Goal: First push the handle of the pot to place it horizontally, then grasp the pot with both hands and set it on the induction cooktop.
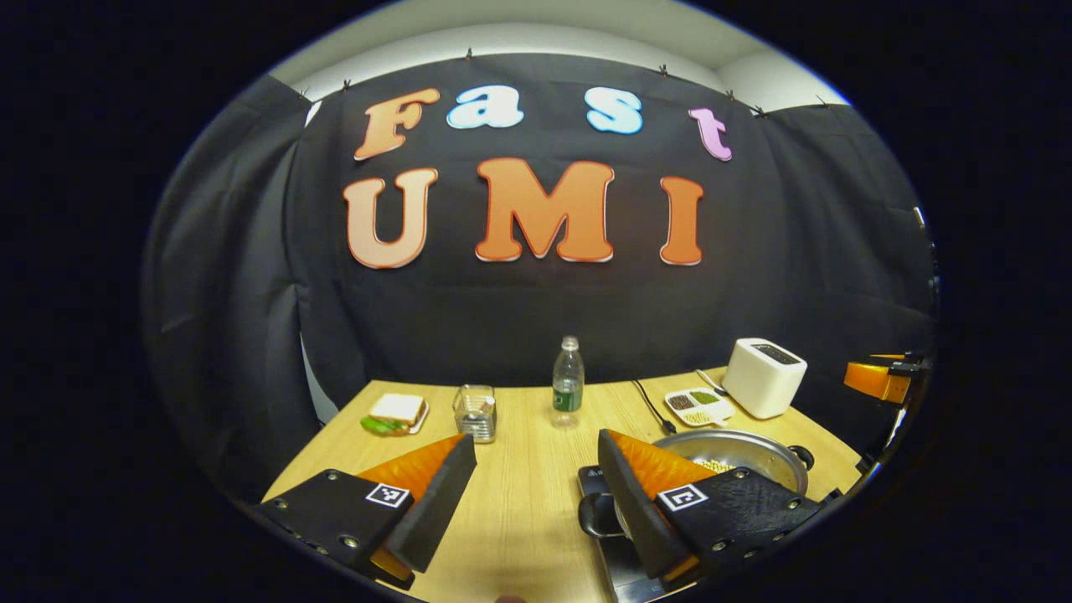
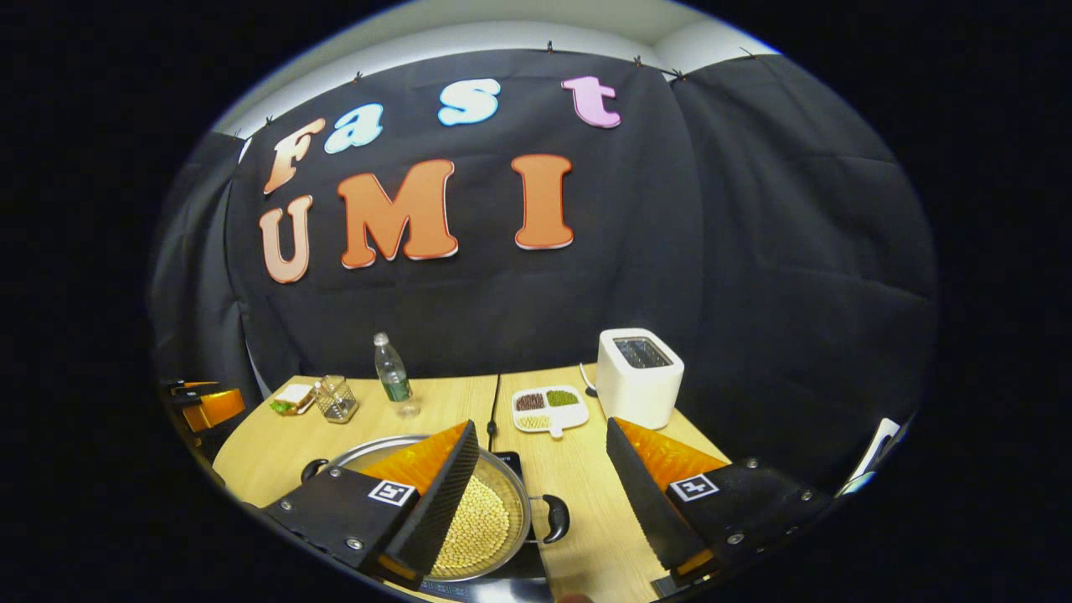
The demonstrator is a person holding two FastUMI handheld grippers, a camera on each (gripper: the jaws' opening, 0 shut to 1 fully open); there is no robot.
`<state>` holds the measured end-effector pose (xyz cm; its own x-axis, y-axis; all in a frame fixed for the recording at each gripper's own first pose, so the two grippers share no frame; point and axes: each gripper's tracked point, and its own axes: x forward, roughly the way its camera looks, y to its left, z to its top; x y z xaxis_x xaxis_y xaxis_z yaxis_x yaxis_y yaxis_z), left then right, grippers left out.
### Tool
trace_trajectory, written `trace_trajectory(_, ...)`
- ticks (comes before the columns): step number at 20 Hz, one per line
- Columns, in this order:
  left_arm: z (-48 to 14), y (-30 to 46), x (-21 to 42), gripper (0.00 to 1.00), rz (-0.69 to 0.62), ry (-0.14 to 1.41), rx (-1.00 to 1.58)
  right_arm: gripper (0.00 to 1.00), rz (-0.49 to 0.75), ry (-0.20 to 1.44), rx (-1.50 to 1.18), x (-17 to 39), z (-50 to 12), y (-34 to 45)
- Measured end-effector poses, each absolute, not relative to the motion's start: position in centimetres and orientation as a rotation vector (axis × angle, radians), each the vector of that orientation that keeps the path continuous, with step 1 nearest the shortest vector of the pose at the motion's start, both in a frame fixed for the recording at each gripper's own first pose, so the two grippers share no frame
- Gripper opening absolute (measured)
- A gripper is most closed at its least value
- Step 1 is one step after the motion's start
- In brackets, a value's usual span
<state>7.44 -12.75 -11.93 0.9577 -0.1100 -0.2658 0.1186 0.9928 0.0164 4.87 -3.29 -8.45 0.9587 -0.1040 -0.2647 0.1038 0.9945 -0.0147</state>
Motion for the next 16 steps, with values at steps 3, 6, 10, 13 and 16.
trace_trajectory(3,-8.3,-10.4,6.6,0.90,-0.080,0.203,0.034,0.95,-0.095,0.199,0.009,3.6,-4.9,-3.3)
trace_trajectory(6,-5.0,-8.2,5.6,0.91,-0.050,0.155,0.007,0.95,-0.091,0.142,0.008,2.4,-2.2,-3.4)
trace_trajectory(10,-0.8,-6.0,3.9,0.91,-0.021,0.081,0.006,0.94,-0.084,0.085,0.003,0.7,0.1,-3.7)
trace_trajectory(13,1.0,-5.8,2.5,0.91,-0.022,0.038,0.047,0.94,-0.081,0.047,0.009,-0.2,1.3,-3.9)
trace_trajectory(16,1.2,-6.9,1.7,0.89,-0.047,0.033,0.062,0.94,-0.082,0.036,0.016,-0.5,1.5,-4.0)
